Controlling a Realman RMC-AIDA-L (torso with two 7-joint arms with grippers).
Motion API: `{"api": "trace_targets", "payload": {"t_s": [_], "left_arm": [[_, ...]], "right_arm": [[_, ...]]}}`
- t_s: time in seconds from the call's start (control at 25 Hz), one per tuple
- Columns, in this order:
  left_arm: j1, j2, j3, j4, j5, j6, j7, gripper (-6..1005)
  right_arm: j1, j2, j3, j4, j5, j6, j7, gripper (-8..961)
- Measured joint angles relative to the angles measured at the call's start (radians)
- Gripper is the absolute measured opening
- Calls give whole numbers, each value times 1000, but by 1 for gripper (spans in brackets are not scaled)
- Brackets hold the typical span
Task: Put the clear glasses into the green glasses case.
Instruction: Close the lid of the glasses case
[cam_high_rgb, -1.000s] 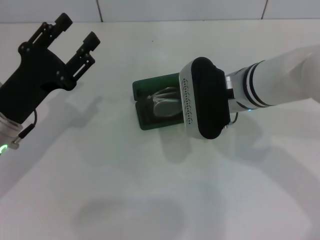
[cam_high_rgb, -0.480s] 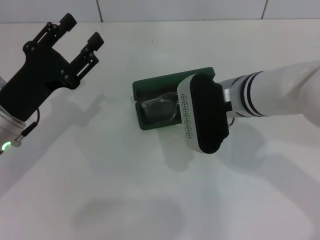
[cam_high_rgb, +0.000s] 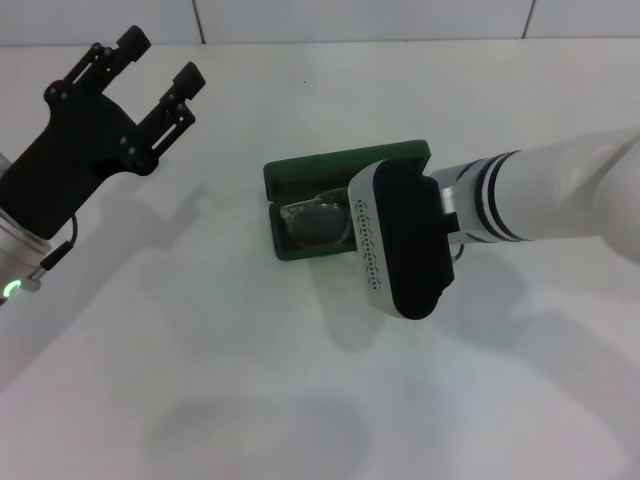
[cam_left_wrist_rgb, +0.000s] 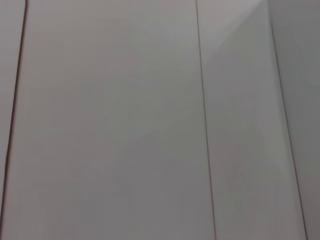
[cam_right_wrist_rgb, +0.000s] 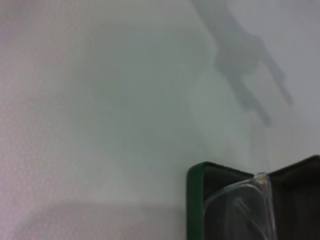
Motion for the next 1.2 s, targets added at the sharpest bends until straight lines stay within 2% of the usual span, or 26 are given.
{"api": "trace_targets", "payload": {"t_s": [0.52,0.84,1.2], "left_arm": [[-9,2,-3,5,-8,-15,1,680],[-39,2,-3,6,-2,-52,1,680],[-64,0,-2,5,0,-81,8,680]], "right_arm": [[-46,0,6,-60,4,-24,-2,380],[-31,0,27,-35,-3,-14,-2,247],[-2,0,27,0,-5,0,-6,237]]}}
